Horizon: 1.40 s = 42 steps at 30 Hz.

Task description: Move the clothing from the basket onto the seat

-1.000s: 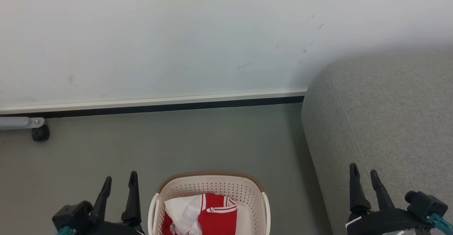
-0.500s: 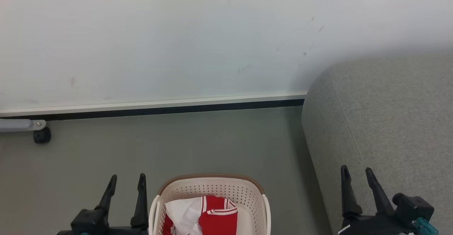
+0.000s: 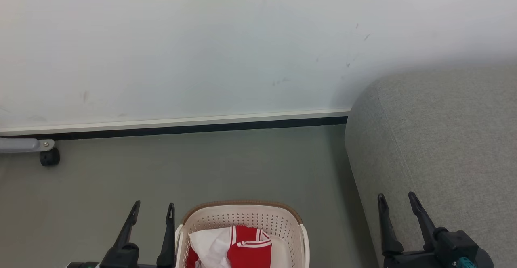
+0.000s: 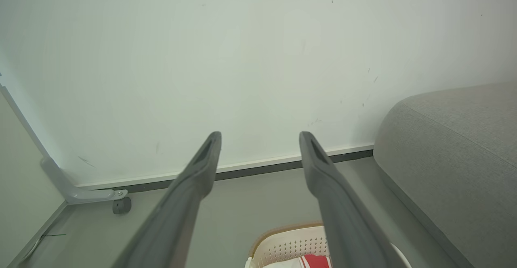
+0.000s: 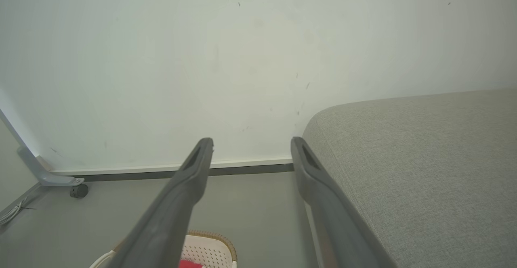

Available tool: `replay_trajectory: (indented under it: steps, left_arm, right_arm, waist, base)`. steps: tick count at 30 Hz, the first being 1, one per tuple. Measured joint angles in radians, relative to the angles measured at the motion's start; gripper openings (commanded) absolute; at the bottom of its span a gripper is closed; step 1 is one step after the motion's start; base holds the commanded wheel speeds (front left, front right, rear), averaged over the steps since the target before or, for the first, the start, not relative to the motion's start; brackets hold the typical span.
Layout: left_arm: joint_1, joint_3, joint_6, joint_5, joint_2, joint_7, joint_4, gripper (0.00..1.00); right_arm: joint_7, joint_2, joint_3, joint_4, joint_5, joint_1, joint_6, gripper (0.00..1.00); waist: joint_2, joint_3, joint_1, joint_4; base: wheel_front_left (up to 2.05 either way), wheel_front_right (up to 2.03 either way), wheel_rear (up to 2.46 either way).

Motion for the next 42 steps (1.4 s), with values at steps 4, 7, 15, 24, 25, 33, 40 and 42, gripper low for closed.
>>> replay_trajectory:
  steps: [4,7,15,24,25,33,40,42]
  left_arm:
    - [0.002,0.001,-0.001,0.0,0.0,0.0,0.0,1.0]
    - [0.007,0.002,-0.002,0.0,0.0,0.0,0.0,1.0]
    - [0.013,0.005,-0.009,0.0,-0.004,0.0,0.0,1.0]
    - [0.011,0.008,-0.019,0.01,-0.004,0.0,-0.025,1.0]
    - [0.008,0.007,-0.019,0.011,-0.004,0.0,-0.029,1.0]
    - [-0.064,0.001,-0.046,0.028,0.005,0.0,-0.027,1.0]
    - [-0.154,-0.012,-0.058,0.045,-0.002,-0.003,0.049,1.0]
    - [-0.179,-0.03,-0.068,0.047,-0.009,-0.003,0.077,1.0]
  right_arm:
    - [0.0,0.0,0.0,-0.002,0.0,0.0,0.0,1.0]
    - [0.0,0.0,-0.001,-0.003,0.0,0.001,0.0,1.0]
    - [0.0,0.0,-0.006,-0.003,-0.006,0.001,0.001,1.0]
    - [0.0,-0.001,-0.016,-0.028,-0.011,0.002,0.007,1.0]
    - [0.0,-0.002,-0.017,-0.033,-0.014,0.001,0.007,1.0]
    - [0.0,-0.014,-0.03,-0.062,-0.019,-0.05,0.019,1.0]
    - [0.0,-0.019,-0.046,-0.085,-0.031,-0.096,0.021,1.0]
    - [0.0,-0.02,-0.047,-0.091,-0.035,-0.114,0.021,1.0]
  waist:
    - [0.0,-0.001,0.0,0.0]
    - [0.0001,0.0,0.0,0.0]
    - [0.0,0.005,0.0,-0.002]
    - [0.0001,0.044,0.0,-0.003]
    - [0.0,0.052,0.0,-0.003]
    - [0.0001,0.139,0.0001,-0.004]
    - [0.0001,0.234,0.0002,-0.008]
    - [0.0001,0.262,0.0002,-0.011]
  base:
    - [0.0,0.0,0.0]
    - [0.0,0.0,0.0]
    - [0.0,0.0,0.0]
    - [0.0,0.0,0.0]
    - [0.0,0.0,0.0]
    - [0.0,0.0,0.0]
    - [0.0,0.0,0.0]
    - [0.0,0.0,0.0]
